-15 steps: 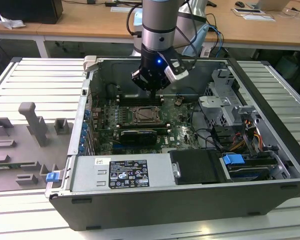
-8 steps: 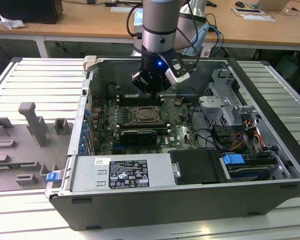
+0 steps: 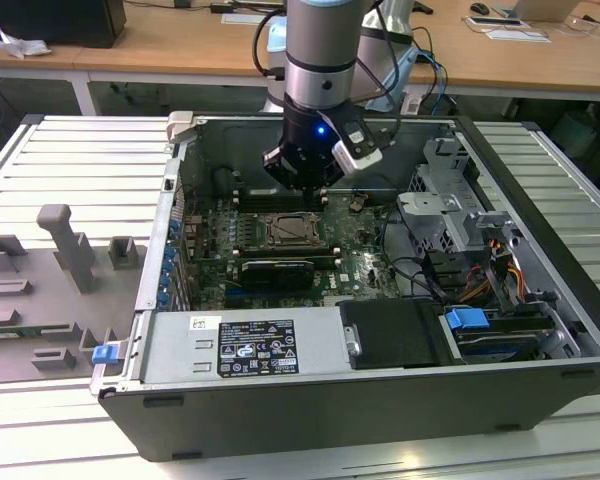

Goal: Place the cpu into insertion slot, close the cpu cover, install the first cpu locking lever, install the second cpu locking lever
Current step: 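Install the second cpu locking lever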

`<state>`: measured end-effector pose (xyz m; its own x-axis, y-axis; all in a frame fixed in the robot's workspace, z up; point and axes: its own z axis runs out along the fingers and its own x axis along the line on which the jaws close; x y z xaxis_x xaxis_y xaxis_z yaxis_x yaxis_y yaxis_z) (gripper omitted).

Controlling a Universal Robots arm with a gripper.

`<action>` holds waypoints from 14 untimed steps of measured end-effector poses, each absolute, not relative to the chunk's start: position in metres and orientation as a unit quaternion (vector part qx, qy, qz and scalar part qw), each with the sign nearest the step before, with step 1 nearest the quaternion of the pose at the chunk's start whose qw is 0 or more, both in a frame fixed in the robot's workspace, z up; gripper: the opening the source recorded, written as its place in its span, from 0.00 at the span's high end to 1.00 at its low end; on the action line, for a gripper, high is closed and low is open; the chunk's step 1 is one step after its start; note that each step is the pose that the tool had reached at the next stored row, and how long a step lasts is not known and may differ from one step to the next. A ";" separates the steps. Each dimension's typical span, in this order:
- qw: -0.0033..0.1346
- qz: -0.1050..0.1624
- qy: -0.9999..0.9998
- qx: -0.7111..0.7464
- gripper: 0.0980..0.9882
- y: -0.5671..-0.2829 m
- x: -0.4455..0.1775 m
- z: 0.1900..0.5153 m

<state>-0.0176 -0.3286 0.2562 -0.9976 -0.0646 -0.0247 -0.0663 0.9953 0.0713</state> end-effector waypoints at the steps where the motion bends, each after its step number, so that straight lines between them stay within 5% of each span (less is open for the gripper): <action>1: 0.011 0.036 0.999 -0.033 0.99 -0.329 -0.018 0.258; 14: 0.011 0.036 0.999 -0.033 0.99 -0.345 -0.017 0.265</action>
